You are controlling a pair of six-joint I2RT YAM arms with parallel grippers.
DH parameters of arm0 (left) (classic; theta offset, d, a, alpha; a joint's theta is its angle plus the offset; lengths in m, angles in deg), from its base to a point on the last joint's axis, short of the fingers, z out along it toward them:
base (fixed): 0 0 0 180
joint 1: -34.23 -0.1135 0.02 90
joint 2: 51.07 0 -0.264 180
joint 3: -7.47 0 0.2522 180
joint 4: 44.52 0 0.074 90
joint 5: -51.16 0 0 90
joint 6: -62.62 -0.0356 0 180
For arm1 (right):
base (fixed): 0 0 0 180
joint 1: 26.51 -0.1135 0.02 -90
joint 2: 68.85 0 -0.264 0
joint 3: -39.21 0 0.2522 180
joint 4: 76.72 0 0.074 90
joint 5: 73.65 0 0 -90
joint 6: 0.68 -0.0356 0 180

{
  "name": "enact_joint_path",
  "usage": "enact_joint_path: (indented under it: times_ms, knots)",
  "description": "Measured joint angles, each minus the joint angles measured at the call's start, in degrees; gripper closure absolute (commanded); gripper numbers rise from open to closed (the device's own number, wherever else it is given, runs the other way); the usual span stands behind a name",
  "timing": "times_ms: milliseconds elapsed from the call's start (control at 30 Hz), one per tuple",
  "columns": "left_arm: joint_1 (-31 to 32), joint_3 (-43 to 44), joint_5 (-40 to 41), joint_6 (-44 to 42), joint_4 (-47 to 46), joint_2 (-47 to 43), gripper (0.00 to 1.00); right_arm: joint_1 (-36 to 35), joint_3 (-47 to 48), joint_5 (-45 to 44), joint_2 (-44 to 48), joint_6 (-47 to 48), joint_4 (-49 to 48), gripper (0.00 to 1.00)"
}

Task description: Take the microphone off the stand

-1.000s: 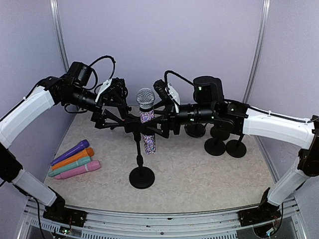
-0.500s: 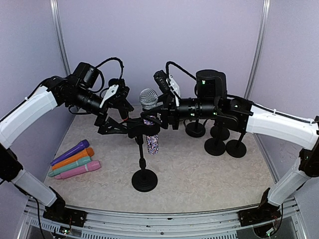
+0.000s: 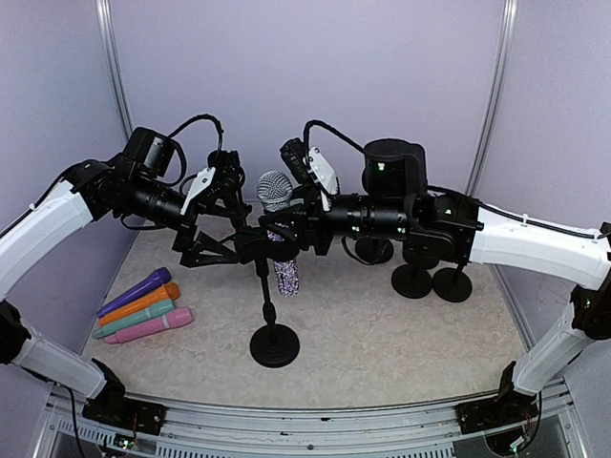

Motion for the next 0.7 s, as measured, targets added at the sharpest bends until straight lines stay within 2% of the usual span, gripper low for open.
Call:
enact_joint_path:
  times_ms: [67, 167, 533, 600, 700]
  knots:
    - [0.2, 0.0, 0.3, 1.0, -1.1, 0.2, 0.02, -1.0, -0.4, -2.2, 0.0, 0.0, -0.7, 1.00]
    - [1.0, 0.0, 0.7, 1.3, -1.5, 1.0, 0.07, -2.0, -1.0, -5.0, 0.2, 0.0, -1.7, 1.00]
    - [2.6, 0.4, 2.8, -2.0, 0.0, 2.8, 0.49, -3.8, -2.5, -12.3, 0.9, 0.2, -4.0, 1.00]
    - [2.6, 1.3, 3.8, -2.8, 0.5, 3.4, 0.49, -3.8, -2.5, -13.0, 0.9, 1.2, -3.9, 1.00]
    - [2.6, 3.2, 4.6, -3.8, 1.0, 5.0, 0.44, -3.8, -2.4, -14.1, 0.8, 2.9, -3.8, 1.00]
